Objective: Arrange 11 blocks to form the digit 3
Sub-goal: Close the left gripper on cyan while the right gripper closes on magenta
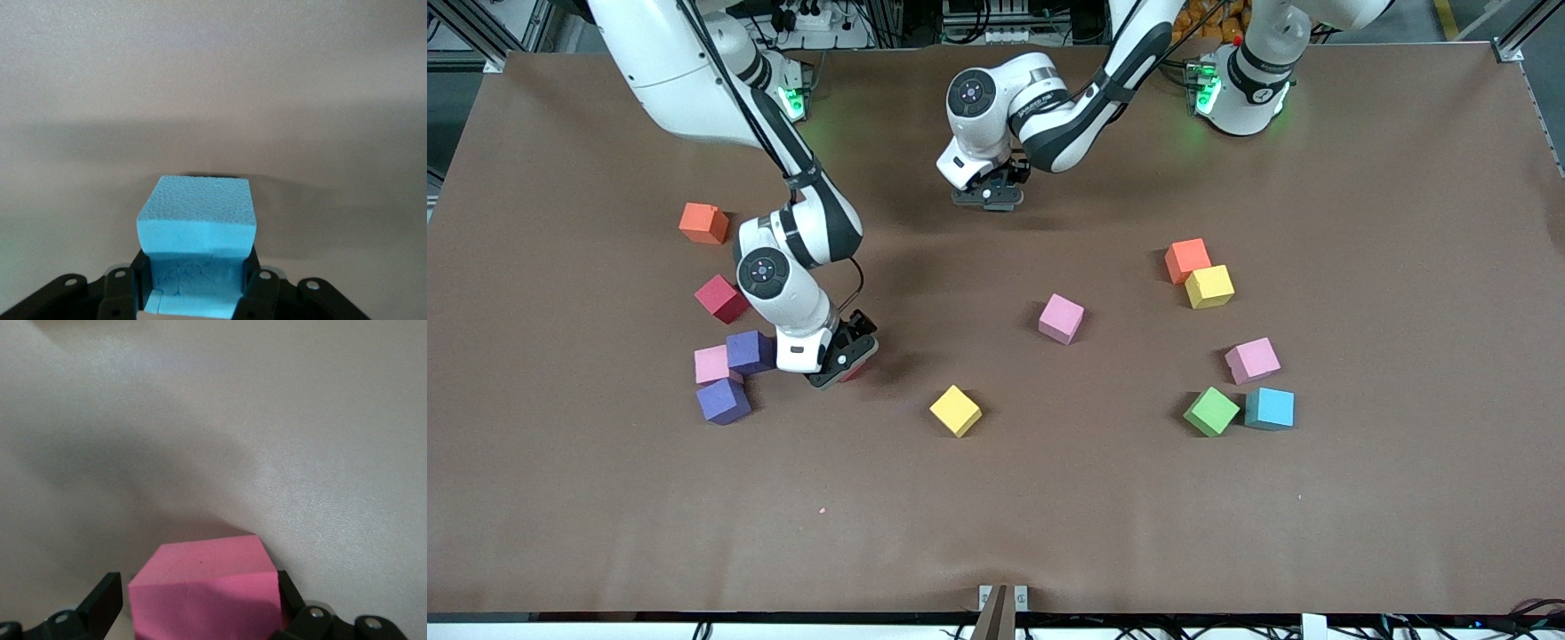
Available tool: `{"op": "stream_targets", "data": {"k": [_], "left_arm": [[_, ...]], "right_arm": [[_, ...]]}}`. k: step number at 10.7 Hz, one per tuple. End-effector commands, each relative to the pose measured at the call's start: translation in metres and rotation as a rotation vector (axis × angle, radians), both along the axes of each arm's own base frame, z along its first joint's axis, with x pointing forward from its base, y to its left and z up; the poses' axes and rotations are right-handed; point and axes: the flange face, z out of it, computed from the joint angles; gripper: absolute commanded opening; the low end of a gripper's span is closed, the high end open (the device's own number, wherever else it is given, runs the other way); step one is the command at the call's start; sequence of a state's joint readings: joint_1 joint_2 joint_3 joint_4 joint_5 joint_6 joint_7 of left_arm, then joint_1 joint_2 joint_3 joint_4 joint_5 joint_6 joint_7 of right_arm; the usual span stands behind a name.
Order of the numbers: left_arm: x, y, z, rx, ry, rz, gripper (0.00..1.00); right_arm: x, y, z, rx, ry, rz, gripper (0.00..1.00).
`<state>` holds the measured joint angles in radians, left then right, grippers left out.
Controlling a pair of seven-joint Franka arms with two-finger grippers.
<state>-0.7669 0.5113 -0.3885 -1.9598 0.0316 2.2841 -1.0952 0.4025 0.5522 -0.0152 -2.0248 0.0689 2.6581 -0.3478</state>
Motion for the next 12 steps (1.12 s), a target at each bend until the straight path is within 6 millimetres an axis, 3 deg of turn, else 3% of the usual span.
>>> {"op": "stream_targets", "data": {"k": [1,3,4,5,6,7,9,11,12], "left_arm": [[-0.002,0.003,-0.004,-0.008,-0.01,-0.01,0.08],[-0.002,0.002,-0.007,-0.019,-0.017,0.036,0.09],[-0.003,0.002,-0.01,-0.027,-0.023,0.072,0.09],[-0.003,0.003,-0.011,-0.032,-0.027,0.085,0.09],[-0.005,0.004,-0.014,-0.028,-0.025,0.084,0.12],[-0.005,0.006,-0.015,-0.026,-0.024,0.085,0.25],[-0.002,0.009,-0.013,-0.02,-0.027,0.116,0.98],[-0.008,0.004,0.004,-0.016,-0.037,0.177,1.0],[-0.002,0.007,0.018,0.002,-0.039,0.183,1.0]], "right_arm": [[0.004,-0.001,-0.001,0.006,0.007,-0.003,1.0],[0.005,-0.001,0.0,0.012,0.008,-0.021,0.64],[0.008,-0.001,0.003,0.014,0.002,-0.02,0.51],[0.01,0.0,0.01,0.018,-0.008,-0.016,0.39],[0.011,0.002,0.017,0.019,-0.007,-0.01,0.35],[0.013,0.0,0.03,0.02,-0.005,-0.011,0.35],[0.018,-0.012,0.061,0.022,0.004,-0.026,0.34],[0.029,-0.04,0.081,0.019,-0.004,0.03,0.34],[0.032,-0.054,0.091,0.019,0.001,0.037,0.34]]}}
